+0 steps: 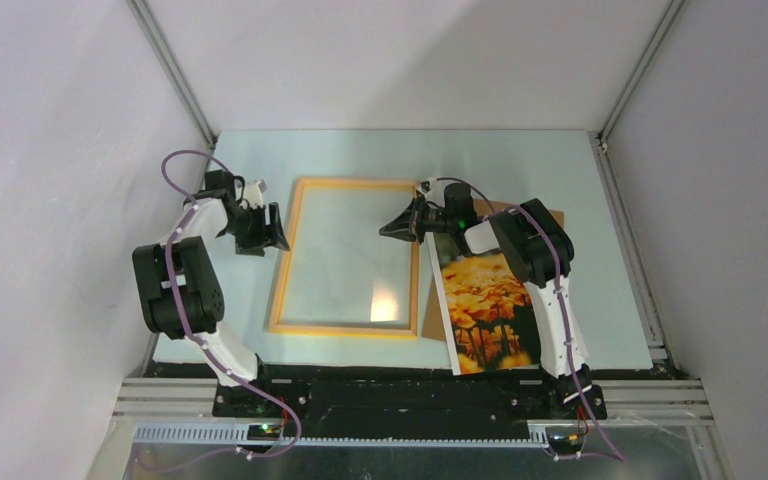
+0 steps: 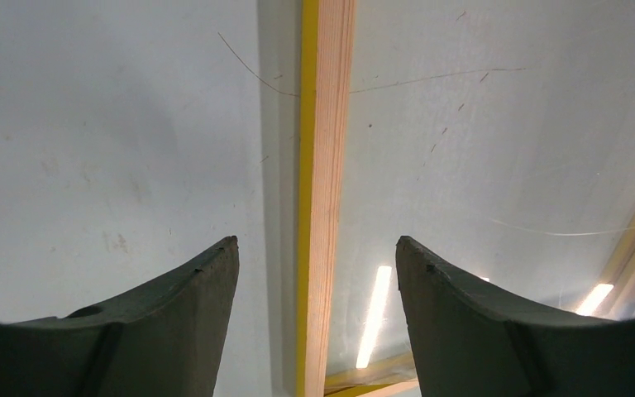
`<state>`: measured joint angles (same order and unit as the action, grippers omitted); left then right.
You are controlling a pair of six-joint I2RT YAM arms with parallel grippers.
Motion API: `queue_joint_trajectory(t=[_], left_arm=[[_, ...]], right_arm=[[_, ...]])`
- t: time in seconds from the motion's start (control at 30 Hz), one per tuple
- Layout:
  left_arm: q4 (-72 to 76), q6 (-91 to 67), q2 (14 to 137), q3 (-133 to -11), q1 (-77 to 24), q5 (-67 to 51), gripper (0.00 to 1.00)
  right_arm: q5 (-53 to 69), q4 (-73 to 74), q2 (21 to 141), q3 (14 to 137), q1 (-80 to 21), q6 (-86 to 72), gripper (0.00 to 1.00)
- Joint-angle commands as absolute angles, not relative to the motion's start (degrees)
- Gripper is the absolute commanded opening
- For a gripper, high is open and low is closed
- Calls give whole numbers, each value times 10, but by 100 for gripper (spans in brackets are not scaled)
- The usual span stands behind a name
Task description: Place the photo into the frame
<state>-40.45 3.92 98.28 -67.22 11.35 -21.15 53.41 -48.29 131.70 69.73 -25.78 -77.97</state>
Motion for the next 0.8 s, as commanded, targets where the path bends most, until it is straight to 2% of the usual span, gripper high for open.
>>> queue_joint_trajectory(t=[0.0, 0.77], left_arm=[[-394, 34, 982, -666, 110, -208, 74], [-394, 37, 984, -665, 109, -194, 75]], right_arm=[[550, -491, 1302, 696, -266, -786, 0], [564, -490, 1306, 696, -267, -805, 0]])
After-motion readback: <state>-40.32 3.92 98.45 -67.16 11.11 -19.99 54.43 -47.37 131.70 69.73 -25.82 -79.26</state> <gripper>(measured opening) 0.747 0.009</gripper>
